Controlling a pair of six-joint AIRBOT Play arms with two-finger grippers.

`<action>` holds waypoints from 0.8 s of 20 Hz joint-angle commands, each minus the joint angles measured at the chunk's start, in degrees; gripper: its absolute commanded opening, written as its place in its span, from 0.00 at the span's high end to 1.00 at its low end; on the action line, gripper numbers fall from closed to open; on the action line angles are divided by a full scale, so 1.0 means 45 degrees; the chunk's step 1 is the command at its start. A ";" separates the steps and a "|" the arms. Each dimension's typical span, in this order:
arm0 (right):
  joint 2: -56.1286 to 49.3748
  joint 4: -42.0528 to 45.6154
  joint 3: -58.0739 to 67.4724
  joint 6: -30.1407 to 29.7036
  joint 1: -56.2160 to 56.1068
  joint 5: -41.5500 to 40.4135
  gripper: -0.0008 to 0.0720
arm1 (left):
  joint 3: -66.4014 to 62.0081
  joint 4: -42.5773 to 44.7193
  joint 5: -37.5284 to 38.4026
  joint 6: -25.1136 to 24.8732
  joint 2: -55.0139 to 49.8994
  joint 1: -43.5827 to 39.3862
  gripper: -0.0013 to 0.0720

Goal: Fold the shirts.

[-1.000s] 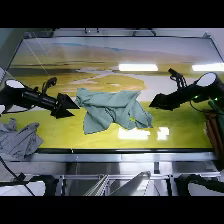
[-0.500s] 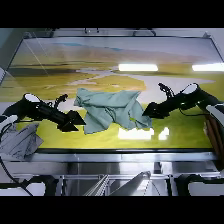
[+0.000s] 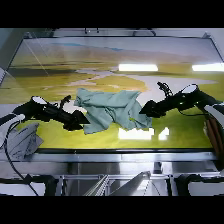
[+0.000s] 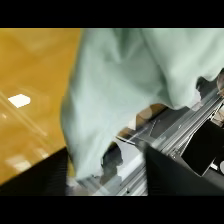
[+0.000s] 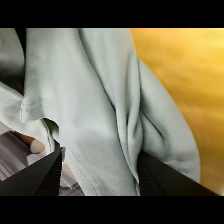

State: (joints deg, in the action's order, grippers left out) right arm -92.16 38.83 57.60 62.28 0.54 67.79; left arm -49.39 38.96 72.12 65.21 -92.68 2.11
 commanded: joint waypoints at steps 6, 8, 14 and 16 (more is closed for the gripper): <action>-0.0175 -0.0121 0.0000 -0.0044 -0.0010 0.0306 0.65 | -0.0903 -0.1875 0.0126 -0.1443 -0.0831 -0.0015 0.97; -0.0306 -0.0151 0.0000 -0.0238 -0.0010 0.0583 0.96 | -0.1127 -0.2317 0.0330 -0.1486 -0.0665 -0.0015 0.97; 0.1914 -0.3847 0.2535 -0.1467 0.1156 0.2788 0.96 | -0.4061 -0.5328 0.2788 -0.0850 0.2939 0.1039 0.97; 0.3905 -0.5906 0.4993 -0.1637 0.2395 0.2356 0.96 | -0.6776 -0.5372 0.2584 -0.0058 0.4804 0.2021 0.97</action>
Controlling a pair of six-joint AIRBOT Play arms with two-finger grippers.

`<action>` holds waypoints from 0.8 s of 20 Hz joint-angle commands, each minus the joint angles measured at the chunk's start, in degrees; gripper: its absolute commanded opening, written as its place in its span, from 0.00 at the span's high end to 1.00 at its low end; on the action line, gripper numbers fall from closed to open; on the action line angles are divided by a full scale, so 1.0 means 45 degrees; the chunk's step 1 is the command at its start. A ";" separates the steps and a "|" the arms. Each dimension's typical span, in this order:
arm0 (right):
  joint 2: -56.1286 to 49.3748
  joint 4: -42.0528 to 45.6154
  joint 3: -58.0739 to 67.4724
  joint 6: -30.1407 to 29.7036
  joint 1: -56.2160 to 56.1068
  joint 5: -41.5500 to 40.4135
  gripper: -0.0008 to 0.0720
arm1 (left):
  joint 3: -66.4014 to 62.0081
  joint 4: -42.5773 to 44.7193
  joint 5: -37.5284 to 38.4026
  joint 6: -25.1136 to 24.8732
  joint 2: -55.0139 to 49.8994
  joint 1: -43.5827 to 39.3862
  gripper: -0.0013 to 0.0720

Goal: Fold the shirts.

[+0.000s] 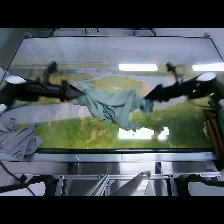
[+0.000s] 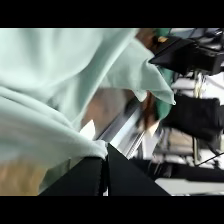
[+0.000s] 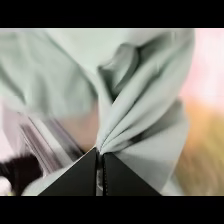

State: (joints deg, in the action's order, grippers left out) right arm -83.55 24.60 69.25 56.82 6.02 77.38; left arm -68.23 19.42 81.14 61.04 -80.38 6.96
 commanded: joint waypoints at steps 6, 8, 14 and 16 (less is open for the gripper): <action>0.5819 -0.3385 0.7203 -0.0194 0.4668 -0.3109 0.96 | -0.9058 -0.0121 -0.1394 0.2875 0.4915 0.5221 0.96; 0.6096 -0.3317 0.7223 -0.0199 0.4731 -0.2929 0.96 | -0.9165 -0.0102 -0.0078 0.3026 0.5129 0.5799 0.96; 0.4736 0.0136 0.7164 0.1156 0.4046 -0.0656 0.96 | -0.5299 0.0942 0.0724 0.2492 0.4979 0.5459 0.96; 0.3789 0.1447 0.6795 0.1530 0.3502 0.0355 0.96 | -0.3381 0.1214 0.0942 0.1744 0.4357 0.4847 0.96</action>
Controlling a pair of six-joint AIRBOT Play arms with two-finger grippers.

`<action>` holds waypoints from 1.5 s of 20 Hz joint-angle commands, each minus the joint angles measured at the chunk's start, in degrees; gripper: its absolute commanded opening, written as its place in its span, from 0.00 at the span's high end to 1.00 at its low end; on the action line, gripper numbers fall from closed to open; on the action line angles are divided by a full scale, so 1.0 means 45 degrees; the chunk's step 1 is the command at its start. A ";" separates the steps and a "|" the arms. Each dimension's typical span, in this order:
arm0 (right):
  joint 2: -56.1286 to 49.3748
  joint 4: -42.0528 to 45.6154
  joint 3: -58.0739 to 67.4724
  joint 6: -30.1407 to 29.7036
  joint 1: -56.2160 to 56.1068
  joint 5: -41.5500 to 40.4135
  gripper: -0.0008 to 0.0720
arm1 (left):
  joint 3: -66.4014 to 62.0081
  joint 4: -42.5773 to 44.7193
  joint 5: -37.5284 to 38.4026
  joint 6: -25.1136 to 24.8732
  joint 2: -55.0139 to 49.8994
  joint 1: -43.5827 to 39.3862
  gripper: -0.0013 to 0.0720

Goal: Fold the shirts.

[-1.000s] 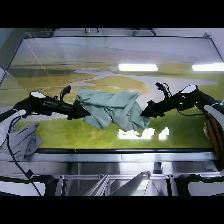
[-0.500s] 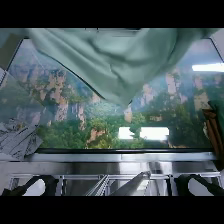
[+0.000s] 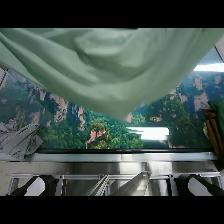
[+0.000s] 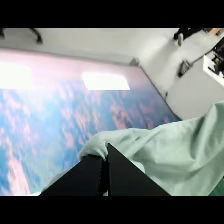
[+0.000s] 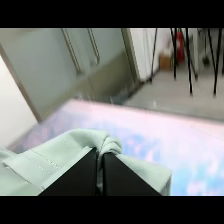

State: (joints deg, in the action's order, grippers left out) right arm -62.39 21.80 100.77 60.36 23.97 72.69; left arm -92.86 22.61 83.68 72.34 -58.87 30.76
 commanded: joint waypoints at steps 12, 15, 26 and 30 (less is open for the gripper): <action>-0.5746 0.7116 -0.4027 0.2545 -0.1005 0.2249 0.16 | 0.4571 0.1753 0.1967 -0.2064 -0.6985 -0.1234 0.02; -0.5741 0.7577 -0.4911 0.2297 -0.0816 0.2035 0.16 | 0.6232 0.1758 0.2293 -0.2234 -0.6698 -0.1588 0.02; -0.7883 0.4940 -0.7048 0.1549 -0.1588 0.0141 0.16 | 1.1880 0.1656 -0.1263 -0.1273 -0.5285 -0.6951 0.02; -0.8417 0.3988 -0.7043 0.1200 -0.2254 0.0121 0.16 | 1.1361 0.1758 -0.2079 -0.0466 -0.6518 -0.8442 0.02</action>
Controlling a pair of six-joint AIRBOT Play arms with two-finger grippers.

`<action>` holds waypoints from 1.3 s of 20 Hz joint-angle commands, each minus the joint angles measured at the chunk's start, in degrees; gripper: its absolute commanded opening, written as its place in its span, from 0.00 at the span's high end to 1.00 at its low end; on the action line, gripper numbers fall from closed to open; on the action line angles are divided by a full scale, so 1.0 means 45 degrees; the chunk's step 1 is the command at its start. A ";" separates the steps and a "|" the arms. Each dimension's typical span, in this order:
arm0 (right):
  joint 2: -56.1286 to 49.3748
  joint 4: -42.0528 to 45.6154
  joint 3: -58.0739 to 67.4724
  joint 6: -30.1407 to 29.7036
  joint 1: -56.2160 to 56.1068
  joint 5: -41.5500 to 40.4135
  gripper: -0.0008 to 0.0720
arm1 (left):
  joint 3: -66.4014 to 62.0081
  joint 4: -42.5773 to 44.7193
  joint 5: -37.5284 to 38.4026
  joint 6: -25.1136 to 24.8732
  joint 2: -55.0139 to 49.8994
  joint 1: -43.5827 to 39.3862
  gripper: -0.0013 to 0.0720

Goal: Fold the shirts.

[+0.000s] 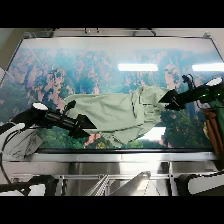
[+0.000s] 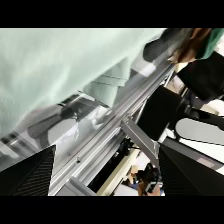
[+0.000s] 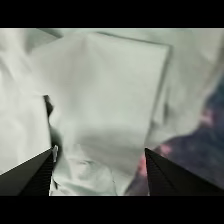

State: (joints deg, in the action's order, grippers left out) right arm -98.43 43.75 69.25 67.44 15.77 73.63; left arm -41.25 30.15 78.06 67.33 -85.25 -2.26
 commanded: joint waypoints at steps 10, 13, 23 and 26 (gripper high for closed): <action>-0.0403 -0.2846 -0.0034 -0.1525 -0.0855 -0.0253 0.96 | -0.4090 0.4027 -0.1035 0.2511 -0.2618 -0.1996 0.86; -0.0325 -0.2929 -0.0019 -0.1540 -0.0826 0.0083 0.96 | -0.5139 0.4507 -0.0869 0.2516 -0.2608 -0.2001 0.97; 0.4367 -0.3492 0.4182 -0.0651 0.1443 0.1394 0.96 | -1.2740 0.4352 0.1117 0.3531 0.1617 -0.0092 0.96; 0.6290 -0.4517 0.5838 -0.0656 0.2098 0.1413 0.96 | -1.5271 0.4240 0.1656 0.4017 0.3235 0.1302 0.95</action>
State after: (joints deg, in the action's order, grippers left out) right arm -77.71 27.35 88.73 63.57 22.37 79.70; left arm -99.35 49.60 83.13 82.76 -77.36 -1.56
